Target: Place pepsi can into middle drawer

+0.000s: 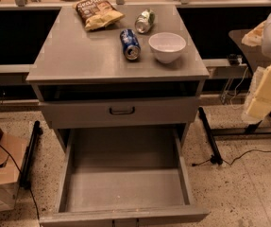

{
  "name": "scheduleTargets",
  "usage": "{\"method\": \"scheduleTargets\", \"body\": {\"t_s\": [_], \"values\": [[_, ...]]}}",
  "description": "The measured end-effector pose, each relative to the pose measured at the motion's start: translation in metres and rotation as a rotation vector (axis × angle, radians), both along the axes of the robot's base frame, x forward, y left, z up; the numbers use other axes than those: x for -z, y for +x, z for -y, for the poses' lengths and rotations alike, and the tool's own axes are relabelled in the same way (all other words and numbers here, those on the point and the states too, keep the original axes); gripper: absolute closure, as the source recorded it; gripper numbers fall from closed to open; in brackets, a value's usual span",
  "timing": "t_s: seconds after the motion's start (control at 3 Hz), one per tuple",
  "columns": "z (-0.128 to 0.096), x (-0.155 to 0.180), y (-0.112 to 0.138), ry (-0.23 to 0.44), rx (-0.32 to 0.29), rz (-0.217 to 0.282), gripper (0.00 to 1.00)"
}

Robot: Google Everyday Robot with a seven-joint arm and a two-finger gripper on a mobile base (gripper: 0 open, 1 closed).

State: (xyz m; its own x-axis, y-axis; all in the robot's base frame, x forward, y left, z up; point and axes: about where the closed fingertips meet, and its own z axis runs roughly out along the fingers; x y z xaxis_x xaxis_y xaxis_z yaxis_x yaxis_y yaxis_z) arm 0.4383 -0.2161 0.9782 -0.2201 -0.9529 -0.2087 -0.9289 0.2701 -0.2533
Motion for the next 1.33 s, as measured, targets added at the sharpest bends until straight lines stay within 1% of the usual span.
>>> {"method": "scheduleTargets", "body": {"t_s": [0.33, 0.67, 1.0, 1.33], "values": [[0.000, 0.000, 0.000, 0.000, 0.000, 0.000, 0.00], [-0.041, -0.003, 0.022, 0.056, 0.053, 0.054, 0.00], [-0.082, -0.007, 0.045, 0.113, 0.064, 0.103, 0.00], [-0.118, -0.009, 0.083, 0.219, 0.047, 0.132, 0.00]]}}
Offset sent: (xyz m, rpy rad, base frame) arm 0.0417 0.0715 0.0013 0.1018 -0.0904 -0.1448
